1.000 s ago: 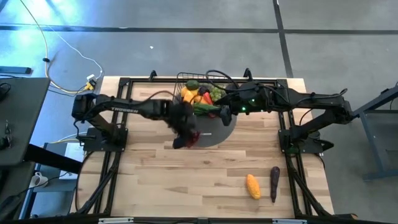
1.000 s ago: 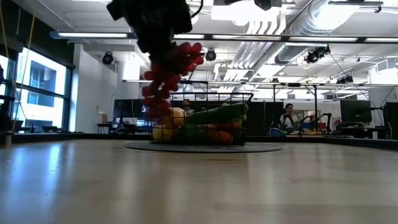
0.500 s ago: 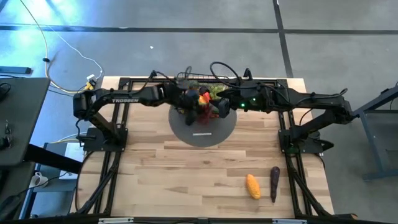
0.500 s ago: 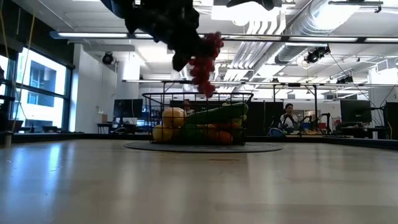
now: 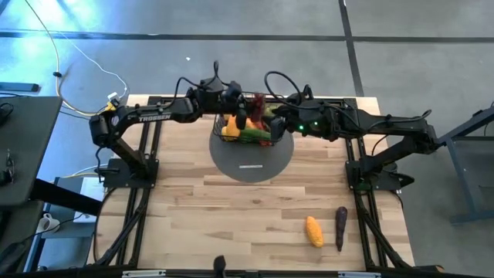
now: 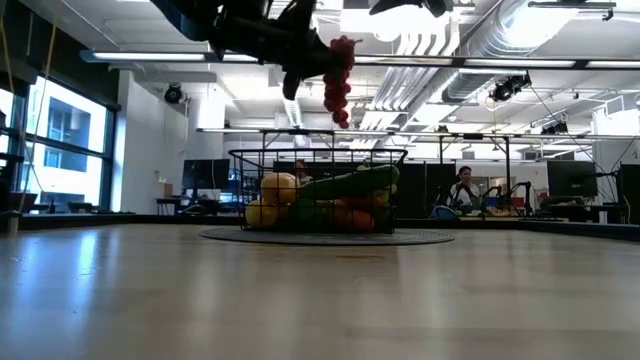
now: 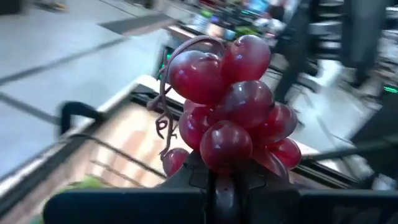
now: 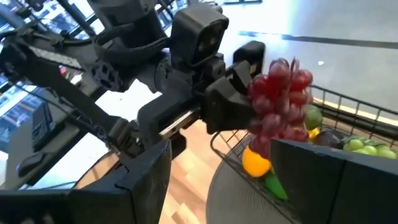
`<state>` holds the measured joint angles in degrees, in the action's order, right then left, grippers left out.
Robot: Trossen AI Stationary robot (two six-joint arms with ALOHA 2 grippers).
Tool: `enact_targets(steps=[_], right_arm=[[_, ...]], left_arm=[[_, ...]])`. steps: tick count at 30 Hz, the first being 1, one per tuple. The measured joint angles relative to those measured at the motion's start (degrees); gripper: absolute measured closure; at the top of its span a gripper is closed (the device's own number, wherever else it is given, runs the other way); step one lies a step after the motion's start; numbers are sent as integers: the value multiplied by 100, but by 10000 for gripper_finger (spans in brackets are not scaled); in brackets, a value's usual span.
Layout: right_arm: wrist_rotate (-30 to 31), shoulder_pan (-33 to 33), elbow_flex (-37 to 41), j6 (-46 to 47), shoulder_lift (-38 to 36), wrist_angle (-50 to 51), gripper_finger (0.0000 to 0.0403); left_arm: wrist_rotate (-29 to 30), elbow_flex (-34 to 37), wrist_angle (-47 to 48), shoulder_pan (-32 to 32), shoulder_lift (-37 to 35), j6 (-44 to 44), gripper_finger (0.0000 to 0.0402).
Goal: Build produce basket
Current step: Put the purple grapes into the basket
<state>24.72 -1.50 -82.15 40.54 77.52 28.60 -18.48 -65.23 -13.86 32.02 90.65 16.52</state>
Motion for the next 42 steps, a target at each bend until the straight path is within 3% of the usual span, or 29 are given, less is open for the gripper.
enact_targets(steps=[3, 29, 35, 42], right_arm=[[170, 0, 0, 61, 0, 4, 151], [428, 2, 2, 317, 0, 166, 151], [428, 2, 4, 317, 0, 203, 151], [427, 2, 4, 317, 0, 203, 151]], left_arm=[[392, 0, -13, 61, 92, -14, 394], [699, -2, -649, 359, 1517, 888, 389], [704, -2, -648, 370, 1561, 898, 364], [712, -2, -644, 430, 1559, 675, 304]])
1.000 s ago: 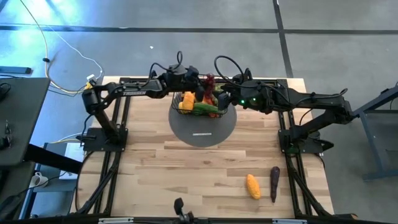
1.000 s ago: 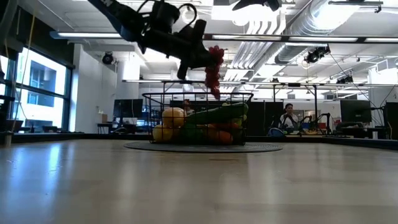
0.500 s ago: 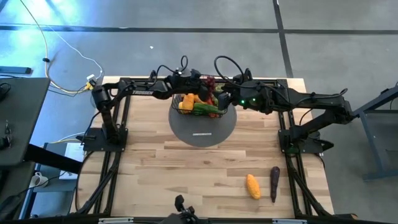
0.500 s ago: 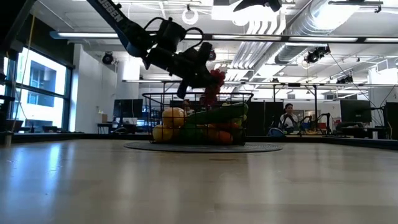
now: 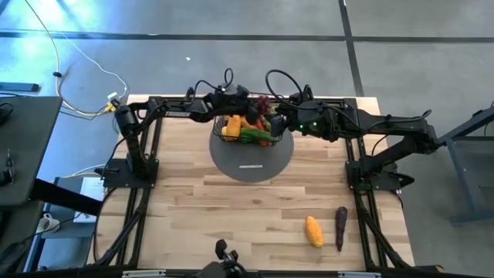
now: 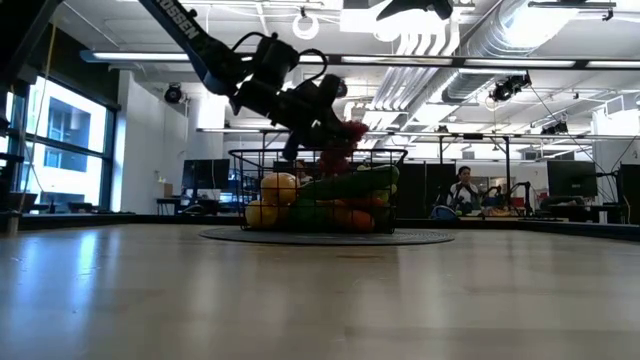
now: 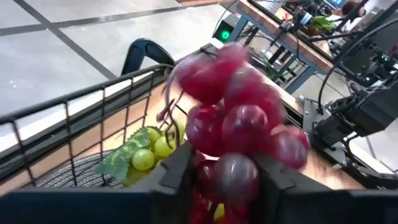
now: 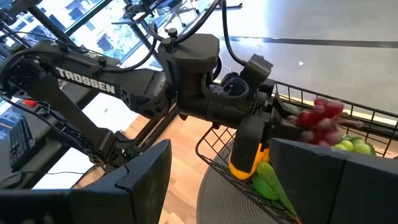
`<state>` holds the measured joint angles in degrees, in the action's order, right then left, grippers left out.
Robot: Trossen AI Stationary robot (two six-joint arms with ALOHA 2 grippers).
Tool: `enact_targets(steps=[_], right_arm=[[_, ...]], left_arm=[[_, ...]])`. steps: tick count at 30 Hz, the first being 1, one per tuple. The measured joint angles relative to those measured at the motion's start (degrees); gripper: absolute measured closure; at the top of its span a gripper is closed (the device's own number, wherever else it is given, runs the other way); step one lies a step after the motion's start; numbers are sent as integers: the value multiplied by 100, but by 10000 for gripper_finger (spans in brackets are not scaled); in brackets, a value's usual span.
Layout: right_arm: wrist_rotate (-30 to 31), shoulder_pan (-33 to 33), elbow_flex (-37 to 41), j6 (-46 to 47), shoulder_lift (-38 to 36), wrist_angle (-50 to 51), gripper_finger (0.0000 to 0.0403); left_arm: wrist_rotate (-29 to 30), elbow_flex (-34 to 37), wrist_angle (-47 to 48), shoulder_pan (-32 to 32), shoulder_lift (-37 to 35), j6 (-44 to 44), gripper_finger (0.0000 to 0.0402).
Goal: Build produce basket
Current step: Put the purple grapes into the basket, then put the yellow mango into the basket
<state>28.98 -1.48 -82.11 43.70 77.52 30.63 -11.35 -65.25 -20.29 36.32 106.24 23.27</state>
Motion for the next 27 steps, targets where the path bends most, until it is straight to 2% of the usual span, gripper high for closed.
enact_targets(steps=[7, 11, 18, 23, 27], right_arm=[[-70, 4, 0, 143, 0, 44, 151], [-128, 4, 0, 241, 0, 44, 151], [-383, 213, 0, 494, -2, 162, 151], [-396, 548, 0, 1252, 3, 887, 151], [-397, 870, 7, 1856, 57, 1530, 151]], left_arm=[[-32, 0, 7, 191, 0, 8, 232], [-190, 0, 31, 314, 0, 12, 207], [-400, -285, 284, 434, -68, -65, 208], [-345, -506, 557, 432, -367, -815, 219], [-343, -627, 907, 463, -684, -1092, 226]])
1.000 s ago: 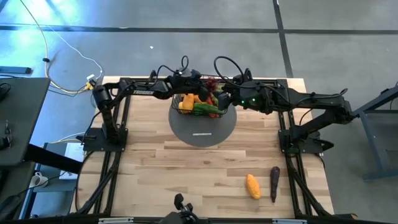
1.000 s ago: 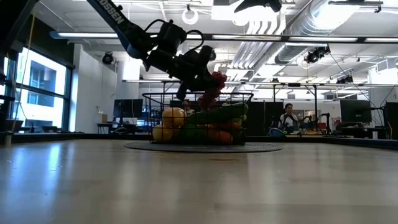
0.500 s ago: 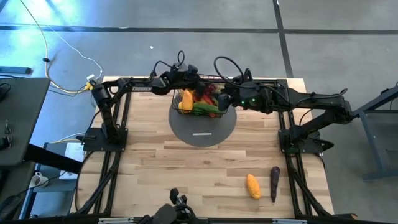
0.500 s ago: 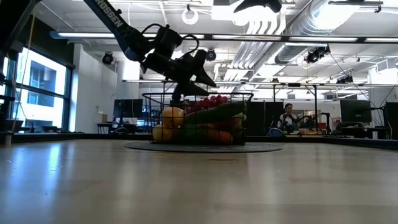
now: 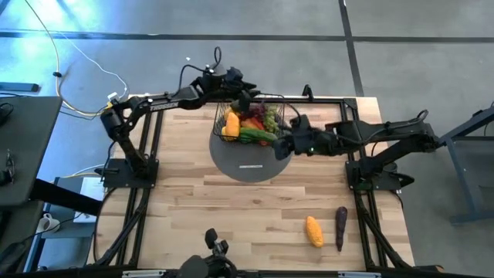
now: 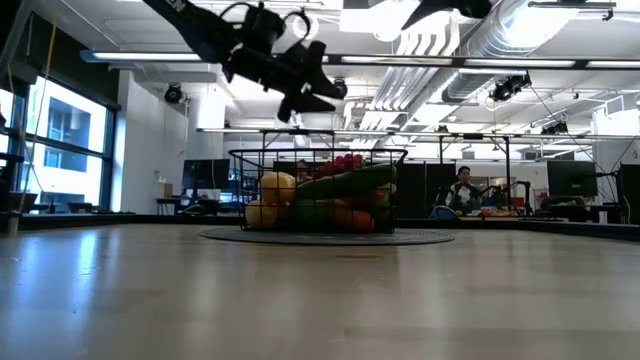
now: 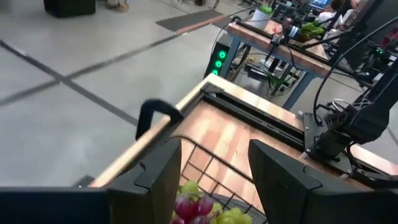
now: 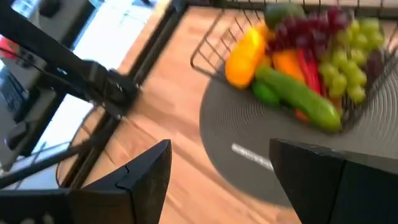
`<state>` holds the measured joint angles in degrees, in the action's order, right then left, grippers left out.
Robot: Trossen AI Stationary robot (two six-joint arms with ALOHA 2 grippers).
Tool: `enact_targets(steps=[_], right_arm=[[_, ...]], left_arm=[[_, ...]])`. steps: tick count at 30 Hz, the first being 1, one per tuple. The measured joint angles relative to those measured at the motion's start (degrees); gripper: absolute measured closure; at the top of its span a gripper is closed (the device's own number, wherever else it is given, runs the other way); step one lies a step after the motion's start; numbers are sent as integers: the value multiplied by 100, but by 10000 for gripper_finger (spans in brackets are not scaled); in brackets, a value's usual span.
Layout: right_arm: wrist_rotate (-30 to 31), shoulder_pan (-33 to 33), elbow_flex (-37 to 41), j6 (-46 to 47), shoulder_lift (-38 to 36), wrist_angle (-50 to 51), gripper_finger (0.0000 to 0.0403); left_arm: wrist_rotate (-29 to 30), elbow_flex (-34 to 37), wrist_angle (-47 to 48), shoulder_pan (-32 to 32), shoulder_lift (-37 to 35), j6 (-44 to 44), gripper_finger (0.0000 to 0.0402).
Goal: Build produce basket
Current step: Put the yellow mango into the basket
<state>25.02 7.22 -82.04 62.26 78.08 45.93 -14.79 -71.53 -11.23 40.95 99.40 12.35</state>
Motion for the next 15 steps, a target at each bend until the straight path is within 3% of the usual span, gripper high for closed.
enact_targets(steps=[5, 15], right_arm=[[-83, 398, 0, 679, 77, 496, 151], [-1084, 1113, 42, 1832, 278, 1392, 151]], left_arm=[[20, -26, 297, 39, -422, -316, 227], [50, -26, 1019, 17, -1134, -1007, 227]])
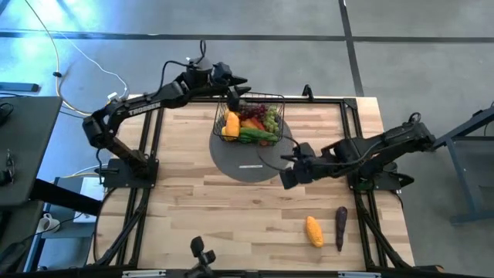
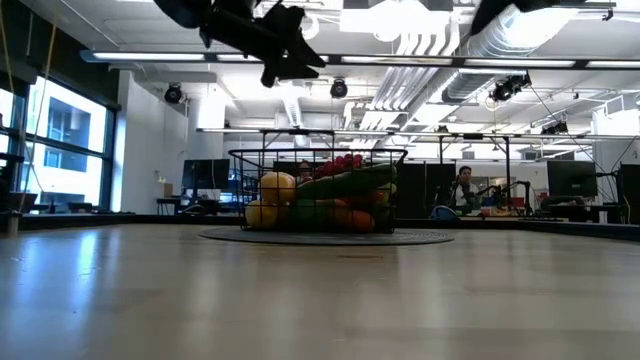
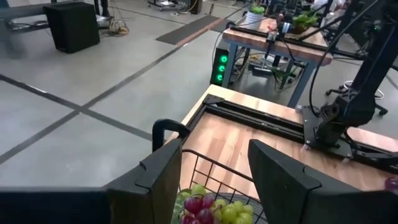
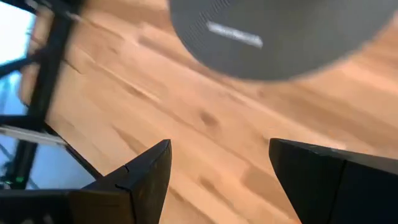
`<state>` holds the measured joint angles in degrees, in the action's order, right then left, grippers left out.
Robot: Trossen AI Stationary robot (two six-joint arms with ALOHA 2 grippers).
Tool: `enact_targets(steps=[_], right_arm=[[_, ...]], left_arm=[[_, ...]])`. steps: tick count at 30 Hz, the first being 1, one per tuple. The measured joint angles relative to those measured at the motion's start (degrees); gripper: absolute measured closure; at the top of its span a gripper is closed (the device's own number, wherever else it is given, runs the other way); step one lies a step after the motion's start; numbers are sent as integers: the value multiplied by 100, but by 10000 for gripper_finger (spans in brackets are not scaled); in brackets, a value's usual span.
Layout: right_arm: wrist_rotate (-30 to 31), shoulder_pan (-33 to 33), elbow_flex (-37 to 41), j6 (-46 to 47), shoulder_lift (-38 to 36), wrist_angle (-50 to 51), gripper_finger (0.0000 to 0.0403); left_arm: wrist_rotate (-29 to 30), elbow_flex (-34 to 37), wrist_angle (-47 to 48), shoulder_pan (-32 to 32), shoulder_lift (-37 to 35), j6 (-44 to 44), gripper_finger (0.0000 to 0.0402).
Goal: Build produce basket
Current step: Put the yellow mango into the basket
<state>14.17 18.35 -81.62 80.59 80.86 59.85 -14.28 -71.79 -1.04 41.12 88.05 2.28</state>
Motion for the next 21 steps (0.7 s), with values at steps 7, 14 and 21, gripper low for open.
enact_targets(steps=[7, 14, 21], right_arm=[[-364, 353, 1, 606, 103, 360, 151], [-630, 786, 4, 1290, 335, 760, 151], [-1055, 1285, 4, 1856, 733, 891, 151]], left_arm=[[0, 0, 459, -3, -167, 41, 227], [-4, 2, 1299, -48, -249, 48, 227], [12, 5, 1639, -260, -435, 67, 227]])
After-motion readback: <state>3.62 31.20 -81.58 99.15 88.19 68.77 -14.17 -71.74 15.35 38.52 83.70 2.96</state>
